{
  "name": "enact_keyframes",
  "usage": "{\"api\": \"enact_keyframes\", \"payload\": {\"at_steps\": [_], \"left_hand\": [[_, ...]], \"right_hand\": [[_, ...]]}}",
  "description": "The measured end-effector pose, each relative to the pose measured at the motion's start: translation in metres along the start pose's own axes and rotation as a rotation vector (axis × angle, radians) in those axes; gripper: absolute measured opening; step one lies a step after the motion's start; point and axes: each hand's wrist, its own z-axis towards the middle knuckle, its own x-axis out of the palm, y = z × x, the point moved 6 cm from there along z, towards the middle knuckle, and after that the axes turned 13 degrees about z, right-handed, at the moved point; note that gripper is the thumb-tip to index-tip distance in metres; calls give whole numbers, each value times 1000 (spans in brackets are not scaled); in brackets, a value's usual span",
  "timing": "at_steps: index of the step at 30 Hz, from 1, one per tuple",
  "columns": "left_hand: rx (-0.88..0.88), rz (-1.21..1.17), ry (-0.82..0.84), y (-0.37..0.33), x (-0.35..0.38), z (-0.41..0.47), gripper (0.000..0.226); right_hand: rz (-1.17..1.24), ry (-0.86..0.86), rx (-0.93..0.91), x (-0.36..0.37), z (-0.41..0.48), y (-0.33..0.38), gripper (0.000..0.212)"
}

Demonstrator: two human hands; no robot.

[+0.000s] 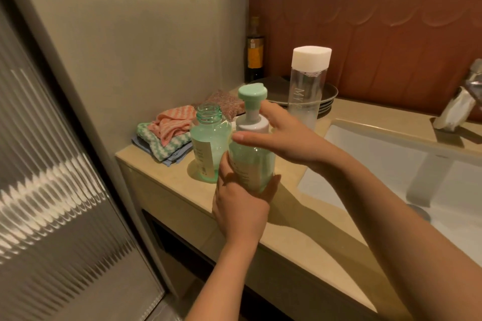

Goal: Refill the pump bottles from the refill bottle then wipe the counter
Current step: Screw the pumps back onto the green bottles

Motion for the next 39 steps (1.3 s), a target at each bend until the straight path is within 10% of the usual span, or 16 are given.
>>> {"api": "enact_keyframes", "payload": {"at_steps": [5, 14, 21, 39], "left_hand": [[6, 1, 11, -1, 0, 0, 98], [-10, -4, 38, -1, 1, 0, 103], [6, -10, 26, -1, -1, 0, 100], [18, 8, 4, -2, -2, 1, 106]], "right_hand": [[239, 253, 90, -6, -9, 1, 46], [90, -96, 41, -5, -2, -4, 54], [135, 221, 124, -5, -7, -7, 62], [-194, -138, -49, -12, -7, -4, 42]]}}
